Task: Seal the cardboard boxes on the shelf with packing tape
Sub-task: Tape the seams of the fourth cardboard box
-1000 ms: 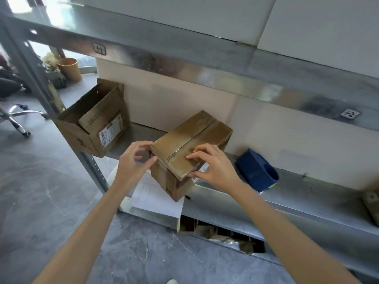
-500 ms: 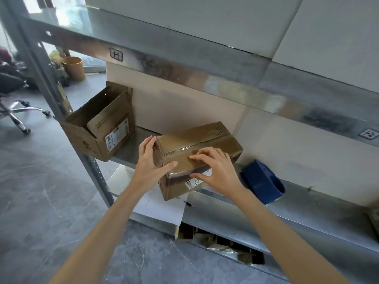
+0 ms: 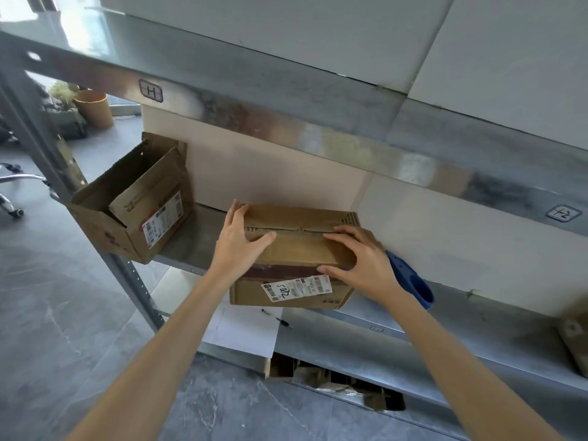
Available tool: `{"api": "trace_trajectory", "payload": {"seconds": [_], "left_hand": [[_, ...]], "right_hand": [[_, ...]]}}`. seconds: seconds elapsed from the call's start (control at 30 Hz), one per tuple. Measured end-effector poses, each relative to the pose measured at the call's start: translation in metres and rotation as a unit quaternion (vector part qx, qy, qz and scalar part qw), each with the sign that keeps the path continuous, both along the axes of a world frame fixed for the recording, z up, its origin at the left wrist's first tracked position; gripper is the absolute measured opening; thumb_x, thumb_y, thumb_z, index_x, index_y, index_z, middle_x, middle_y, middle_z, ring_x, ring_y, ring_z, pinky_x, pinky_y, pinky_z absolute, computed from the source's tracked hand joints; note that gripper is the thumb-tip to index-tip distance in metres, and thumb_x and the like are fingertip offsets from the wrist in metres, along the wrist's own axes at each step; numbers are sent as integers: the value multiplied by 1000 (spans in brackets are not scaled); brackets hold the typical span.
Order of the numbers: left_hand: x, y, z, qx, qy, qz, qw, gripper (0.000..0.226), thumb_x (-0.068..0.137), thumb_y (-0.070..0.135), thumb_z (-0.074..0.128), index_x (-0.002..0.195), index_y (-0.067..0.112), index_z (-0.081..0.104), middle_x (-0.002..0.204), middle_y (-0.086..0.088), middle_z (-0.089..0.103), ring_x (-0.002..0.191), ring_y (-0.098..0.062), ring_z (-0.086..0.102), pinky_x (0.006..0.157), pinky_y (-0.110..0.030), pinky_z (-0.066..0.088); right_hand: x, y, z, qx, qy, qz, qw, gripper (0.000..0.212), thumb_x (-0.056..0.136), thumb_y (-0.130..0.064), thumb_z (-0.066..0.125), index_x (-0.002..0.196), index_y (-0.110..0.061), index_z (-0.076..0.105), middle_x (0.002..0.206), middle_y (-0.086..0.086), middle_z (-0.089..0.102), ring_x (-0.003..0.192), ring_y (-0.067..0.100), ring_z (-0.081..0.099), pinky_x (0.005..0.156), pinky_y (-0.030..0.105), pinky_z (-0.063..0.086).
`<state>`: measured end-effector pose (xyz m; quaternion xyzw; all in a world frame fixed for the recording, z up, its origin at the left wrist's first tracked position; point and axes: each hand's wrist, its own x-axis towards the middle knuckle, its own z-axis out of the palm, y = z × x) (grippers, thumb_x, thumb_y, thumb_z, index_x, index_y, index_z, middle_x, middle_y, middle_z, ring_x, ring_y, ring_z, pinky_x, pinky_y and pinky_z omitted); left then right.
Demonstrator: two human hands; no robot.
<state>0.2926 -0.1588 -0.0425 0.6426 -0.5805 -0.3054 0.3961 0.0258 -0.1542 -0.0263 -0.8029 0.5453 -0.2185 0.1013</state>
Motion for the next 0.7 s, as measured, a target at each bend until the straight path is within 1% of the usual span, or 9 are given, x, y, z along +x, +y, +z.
{"api": "trace_trajectory", "payload": {"seconds": [0.07,0.13,0.17,0.23,0.3,0.4,0.57,0.63,0.7], "left_hand": [[-4,-4,-3,-25,-34,7,999,77,84,51,71,147,27,36,161,14,22,126,-4,40,100,-26,33],[-5,-9,-7,-52,-52,-6,997,77,82,54,72,146,27,38,155,11,32,129,-12,45,100,-24,34],[-4,-12,-9,-60,-59,-11,996,76,82,55,72,145,28,40,154,10,33,131,-14,45,102,-25,35],[-4,-15,-13,-68,-73,-10,995,73,81,56,72,143,29,44,155,10,32,133,-15,43,106,-28,36],[-5,-17,-16,-74,-82,-2,994,70,80,57,72,141,30,47,154,10,32,132,-16,44,106,-27,34],[-6,-19,-19,-83,-89,12,992,68,79,55,74,137,30,50,151,10,36,129,-16,46,102,-24,29],[-5,-23,-17,-76,-88,2,993,69,80,53,74,139,29,48,153,10,36,132,-17,44,105,-25,28],[-3,-25,-17,-70,-87,-10,994,69,81,54,73,140,29,47,154,10,34,133,-18,43,107,-28,33],[-2,-22,-18,-76,-97,-5,992,67,80,57,72,137,29,48,153,9,35,133,-19,44,108,-38,42]], "right_hand": [[-6,-3,1,5,5,-5,1000,70,72,-69,67,134,-40,54,140,-18,43,131,8,36,107,38,37],[-11,-7,0,6,19,-6,1000,75,69,-75,64,135,-42,51,143,-18,39,134,8,32,110,38,32],[-13,-9,-3,9,15,-6,1000,78,68,-77,63,136,-43,49,145,-19,36,137,8,29,113,38,29],[-14,-11,-8,42,-31,-3,999,79,67,-74,68,138,-45,47,149,-21,30,142,5,22,117,38,24],[-13,-13,-14,61,-67,1,996,78,68,-68,71,138,-44,47,150,-23,29,143,3,18,119,36,23],[-13,-14,-17,58,-69,-5,996,76,68,-69,68,136,-43,50,148,-23,31,143,4,19,118,36,23],[-11,-14,-14,68,-69,-17,995,78,67,-70,67,137,-42,50,149,-22,31,143,2,17,117,33,20],[-11,-13,-13,74,-66,-16,995,79,67,-68,69,139,-43,47,150,-23,29,143,0,15,117,32,19],[-10,-11,-11,78,-63,-16,995,80,68,-66,71,140,-44,44,152,-23,26,143,-3,12,117,31,19]]}}
